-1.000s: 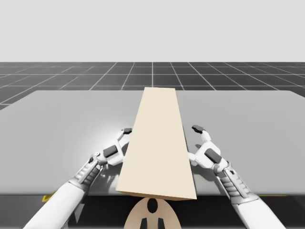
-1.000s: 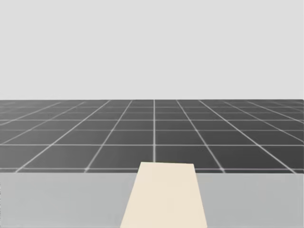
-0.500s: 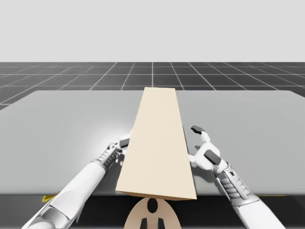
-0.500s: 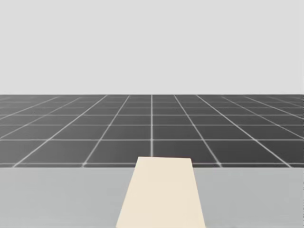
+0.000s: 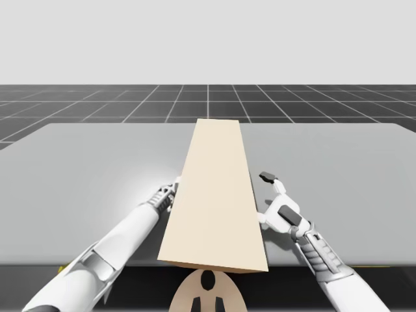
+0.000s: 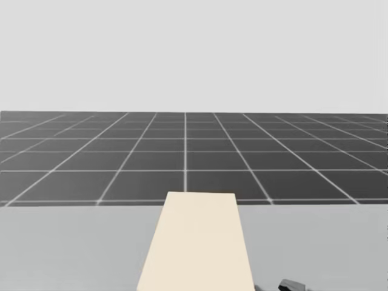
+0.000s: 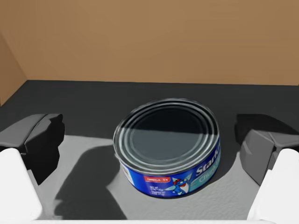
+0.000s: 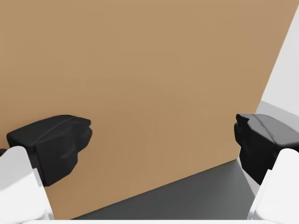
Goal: Retrieve the object from inside the box.
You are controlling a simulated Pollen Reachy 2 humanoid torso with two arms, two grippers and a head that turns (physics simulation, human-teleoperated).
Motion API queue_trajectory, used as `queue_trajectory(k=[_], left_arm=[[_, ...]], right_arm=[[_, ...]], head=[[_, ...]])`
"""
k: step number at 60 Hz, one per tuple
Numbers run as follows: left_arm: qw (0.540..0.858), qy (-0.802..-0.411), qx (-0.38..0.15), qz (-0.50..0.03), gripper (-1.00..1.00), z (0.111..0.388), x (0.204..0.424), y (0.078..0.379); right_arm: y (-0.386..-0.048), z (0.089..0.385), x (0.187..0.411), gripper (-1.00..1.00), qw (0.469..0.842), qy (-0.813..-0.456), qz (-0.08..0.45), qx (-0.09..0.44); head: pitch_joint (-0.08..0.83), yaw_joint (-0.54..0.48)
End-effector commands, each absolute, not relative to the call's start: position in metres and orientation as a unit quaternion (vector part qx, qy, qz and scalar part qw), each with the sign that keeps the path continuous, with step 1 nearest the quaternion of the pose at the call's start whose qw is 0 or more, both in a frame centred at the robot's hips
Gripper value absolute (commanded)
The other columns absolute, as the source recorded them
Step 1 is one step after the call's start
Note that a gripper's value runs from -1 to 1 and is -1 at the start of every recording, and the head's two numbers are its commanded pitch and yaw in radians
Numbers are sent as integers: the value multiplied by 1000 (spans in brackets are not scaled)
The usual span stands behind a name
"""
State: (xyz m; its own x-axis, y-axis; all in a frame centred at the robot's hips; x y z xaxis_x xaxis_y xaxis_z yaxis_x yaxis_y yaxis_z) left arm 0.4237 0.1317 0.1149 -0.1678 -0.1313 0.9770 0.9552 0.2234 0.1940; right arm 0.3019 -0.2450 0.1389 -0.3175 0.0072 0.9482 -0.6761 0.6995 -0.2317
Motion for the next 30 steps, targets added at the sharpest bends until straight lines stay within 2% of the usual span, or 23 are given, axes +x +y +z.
queue_trajectory(k=[1, 15, 20, 22, 25, 26, 30], left_arm=[[520, -519, -410, -541, -1000, 106, 426, 120], [520, -464, -466, -546, -963, 91, 425, 105], [529, -441, -489, -535, -382, 84, 426, 106], [532, -434, -494, -533, 230, 82, 427, 107], [538, -423, -500, -531, 817, 78, 428, 108], [539, -419, -500, -533, 906, 77, 428, 109], [539, -408, -504, -537, 950, 78, 427, 110]], right_arm=[[-238, 139, 302, -1000, 529, -747, 325, 238], [-237, 138, 302, -1000, 531, -744, 329, 237], [-236, 137, 302, -1000, 531, -743, 333, 235], [-236, 137, 301, -1000, 530, -743, 333, 236], [-236, 137, 301, -1000, 530, -743, 332, 236], [-236, 137, 301, -1000, 530, -743, 332, 237], [-236, 137, 301, -1000, 531, -743, 331, 237]], head=[[99, -37], [107, -44], [109, -45], [109, -47], [110, -49], [111, -49], [112, -50]])
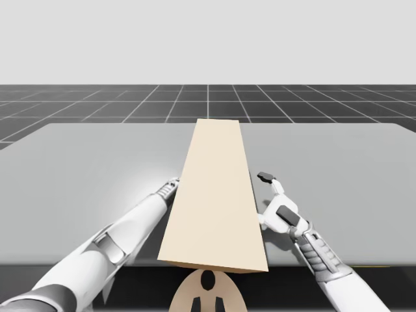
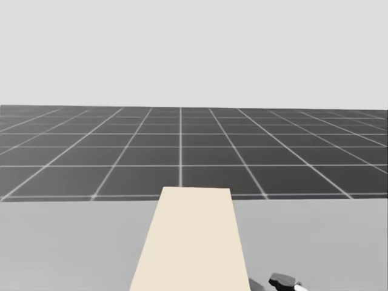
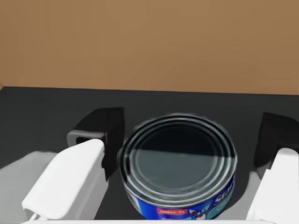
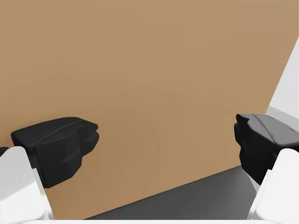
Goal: Retrieve the object from inside the box.
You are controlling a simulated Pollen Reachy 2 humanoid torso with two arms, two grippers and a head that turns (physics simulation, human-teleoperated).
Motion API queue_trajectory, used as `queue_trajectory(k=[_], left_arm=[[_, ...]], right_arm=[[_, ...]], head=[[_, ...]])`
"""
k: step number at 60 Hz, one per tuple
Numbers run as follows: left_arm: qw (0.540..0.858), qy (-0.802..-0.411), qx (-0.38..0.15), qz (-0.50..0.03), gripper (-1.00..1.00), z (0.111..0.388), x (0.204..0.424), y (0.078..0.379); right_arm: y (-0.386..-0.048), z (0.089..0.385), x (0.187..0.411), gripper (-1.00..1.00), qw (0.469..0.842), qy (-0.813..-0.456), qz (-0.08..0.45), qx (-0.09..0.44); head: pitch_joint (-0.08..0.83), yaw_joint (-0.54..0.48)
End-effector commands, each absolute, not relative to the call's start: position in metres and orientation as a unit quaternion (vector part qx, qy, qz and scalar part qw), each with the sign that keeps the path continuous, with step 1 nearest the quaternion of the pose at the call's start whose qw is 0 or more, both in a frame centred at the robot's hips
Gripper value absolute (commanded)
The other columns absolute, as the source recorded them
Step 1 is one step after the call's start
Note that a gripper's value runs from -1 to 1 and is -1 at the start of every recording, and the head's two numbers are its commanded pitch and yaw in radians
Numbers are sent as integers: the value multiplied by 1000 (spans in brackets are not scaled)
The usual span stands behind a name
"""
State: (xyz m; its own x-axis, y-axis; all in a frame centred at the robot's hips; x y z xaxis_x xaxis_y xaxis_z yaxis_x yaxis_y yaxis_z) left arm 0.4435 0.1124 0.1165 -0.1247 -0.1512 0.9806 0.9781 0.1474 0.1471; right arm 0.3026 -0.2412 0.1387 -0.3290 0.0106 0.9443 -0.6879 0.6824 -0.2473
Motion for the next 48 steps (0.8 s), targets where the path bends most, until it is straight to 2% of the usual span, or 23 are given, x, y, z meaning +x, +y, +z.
queue_trajectory(k=[1, 8, 19, 32, 48], left_arm=[[539, -408, -503, -538, 945, 78, 427, 110], [536, -407, -505, -541, 997, 86, 425, 114], [534, -436, -487, -536, 1000, 109, 421, 136], [546, -498, -456, -496, 1000, 136, 412, 201], [563, -558, -405, -456, 1000, 155, 381, 281]], right_arm=[[-236, 137, 301, -1000, 531, -743, 331, 237], [-236, 138, 300, -1000, 532, -742, 331, 238], [-235, 139, 300, -1000, 533, -742, 329, 240], [-238, 140, 300, -1000, 532, -743, 325, 242], [-244, 144, 298, -1000, 531, -745, 322, 241]], head=[[112, -49], [114, -48], [110, -42], [102, -30], [92, -23]])
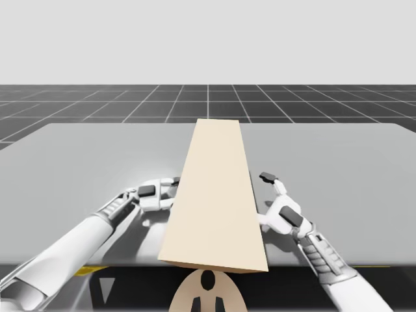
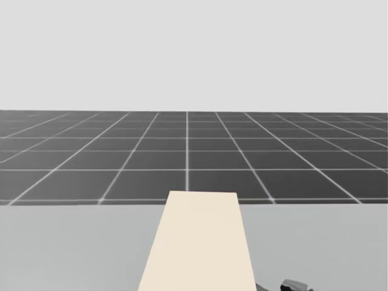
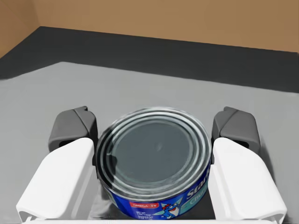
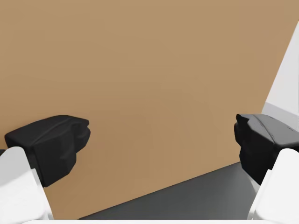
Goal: Retrieve the object from inside the box.
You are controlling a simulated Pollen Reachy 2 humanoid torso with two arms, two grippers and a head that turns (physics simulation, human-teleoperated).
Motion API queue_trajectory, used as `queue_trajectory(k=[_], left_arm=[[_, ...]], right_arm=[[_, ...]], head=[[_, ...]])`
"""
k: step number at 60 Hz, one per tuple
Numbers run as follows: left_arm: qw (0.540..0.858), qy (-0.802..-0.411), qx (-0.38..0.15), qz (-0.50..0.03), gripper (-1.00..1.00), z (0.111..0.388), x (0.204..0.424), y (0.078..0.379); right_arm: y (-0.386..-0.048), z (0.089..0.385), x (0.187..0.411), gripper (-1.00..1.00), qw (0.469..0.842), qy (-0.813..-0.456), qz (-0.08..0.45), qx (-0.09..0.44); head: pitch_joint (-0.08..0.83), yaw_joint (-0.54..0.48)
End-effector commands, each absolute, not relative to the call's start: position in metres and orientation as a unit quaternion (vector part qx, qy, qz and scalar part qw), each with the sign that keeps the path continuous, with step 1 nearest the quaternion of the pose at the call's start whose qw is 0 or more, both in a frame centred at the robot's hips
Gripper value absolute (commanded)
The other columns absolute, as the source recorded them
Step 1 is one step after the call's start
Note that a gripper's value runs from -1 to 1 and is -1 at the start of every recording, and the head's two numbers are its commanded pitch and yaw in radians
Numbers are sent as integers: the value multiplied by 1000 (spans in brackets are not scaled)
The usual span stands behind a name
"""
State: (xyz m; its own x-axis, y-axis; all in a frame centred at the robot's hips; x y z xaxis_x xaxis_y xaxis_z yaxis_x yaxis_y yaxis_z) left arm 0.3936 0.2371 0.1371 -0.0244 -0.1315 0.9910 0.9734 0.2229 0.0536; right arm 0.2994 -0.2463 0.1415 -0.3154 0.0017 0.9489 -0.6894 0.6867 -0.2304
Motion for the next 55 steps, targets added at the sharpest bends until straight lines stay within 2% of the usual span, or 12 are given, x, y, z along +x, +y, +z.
queue_trajectory(k=[1, 14, 21, 29, 37, 42, 55], left_arm=[[563, -559, -403, -455, 1000, 156, 380, 284], [568, -612, -358, -419, 1000, 179, 371, 331], [567, -641, -329, -399, 1000, 199, 376, 349], [558, -694, -282, -358, 1000, 233, 387, 365], [547, -739, -229, -319, 1000, 270, 399, 366], [535, -756, -215, -309, 1000, 290, 403, 362], [487, -808, -172, -283, 1000, 363, 413, 345]], right_arm=[[-244, 145, 298, -1000, 531, -746, 322, 241], [-246, 147, 297, -1000, 529, -747, 321, 243], [-246, 148, 297, -1000, 529, -747, 320, 243], [-247, 149, 296, -1000, 529, -748, 319, 242], [-248, 149, 297, -1000, 530, -748, 318, 242], [-248, 149, 297, -1000, 530, -747, 319, 243], [-247, 149, 297, -1000, 538, -746, 314, 237]], head=[[92, -22], [82, -18], [74, -18], [71, -25], [73, -29], [74, -31], [78, -36]])
